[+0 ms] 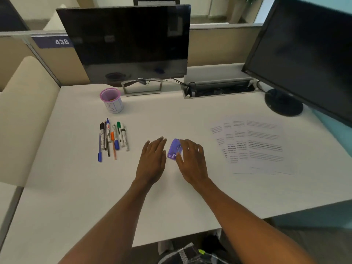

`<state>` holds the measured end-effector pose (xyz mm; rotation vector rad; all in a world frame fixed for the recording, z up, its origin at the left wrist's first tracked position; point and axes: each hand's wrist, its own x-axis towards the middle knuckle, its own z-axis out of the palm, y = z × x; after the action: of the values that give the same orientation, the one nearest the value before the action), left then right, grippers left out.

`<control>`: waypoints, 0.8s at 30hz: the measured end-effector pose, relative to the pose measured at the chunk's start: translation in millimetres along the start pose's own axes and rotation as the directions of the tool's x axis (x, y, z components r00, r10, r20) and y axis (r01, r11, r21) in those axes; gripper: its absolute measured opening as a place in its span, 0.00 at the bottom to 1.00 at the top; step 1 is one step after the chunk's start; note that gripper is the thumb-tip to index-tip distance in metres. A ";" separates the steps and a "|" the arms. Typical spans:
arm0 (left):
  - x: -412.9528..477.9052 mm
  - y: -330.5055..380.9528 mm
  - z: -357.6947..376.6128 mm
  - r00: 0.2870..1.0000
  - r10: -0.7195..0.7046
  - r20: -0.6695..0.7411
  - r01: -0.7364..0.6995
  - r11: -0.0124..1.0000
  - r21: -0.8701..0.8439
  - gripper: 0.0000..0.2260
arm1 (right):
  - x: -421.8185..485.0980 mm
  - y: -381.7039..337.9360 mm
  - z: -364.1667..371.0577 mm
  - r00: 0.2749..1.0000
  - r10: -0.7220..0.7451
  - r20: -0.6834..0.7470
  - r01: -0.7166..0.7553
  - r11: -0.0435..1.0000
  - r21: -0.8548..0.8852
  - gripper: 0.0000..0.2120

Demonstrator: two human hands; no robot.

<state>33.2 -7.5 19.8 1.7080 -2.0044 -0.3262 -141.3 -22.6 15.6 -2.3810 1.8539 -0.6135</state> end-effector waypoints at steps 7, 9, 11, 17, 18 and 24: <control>26.4 98.1 58.7 0.998 0.054 -0.012 -0.054 0.996 -0.065 0.19 | -20.8 110.3 -39.0 0.982 0.187 -0.041 -0.187 0.982 0.008 0.22; 34.4 127.6 79.5 0.999 0.038 0.004 -0.038 0.994 -0.102 0.20 | -25.7 143.5 -47.4 0.972 0.229 -0.045 -0.230 0.973 0.002 0.22; 42.3 153.8 99.9 1.000 0.012 0.025 -0.009 0.991 -0.132 0.21 | -29.5 174.5 -54.6 0.964 0.262 -0.049 -0.263 0.965 -0.008 0.23; 63.7 211.5 150.7 0.994 -0.064 0.093 0.083 0.972 -0.218 0.21 | -35.5 251.1 -64.3 0.944 0.327 -0.039 -0.327 0.945 -0.002 0.23; 67.0 219.9 157.5 0.992 -0.079 0.094 0.100 0.966 -0.239 0.20 | -35.7 261.6 -65.0 0.940 0.339 -0.037 -0.339 0.941 0.009 0.23; 88.9 260.8 195.6 0.960 -0.235 0.150 0.271 0.912 -0.307 0.22 | -34.2 318.2 -71.6 0.919 0.394 0.033 -0.395 0.918 0.039 0.24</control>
<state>-298.1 -69.0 -4.8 1.7633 -1.6817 -0.8101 -464.7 -63.8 -19.4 -1.8891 2.1940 -0.5715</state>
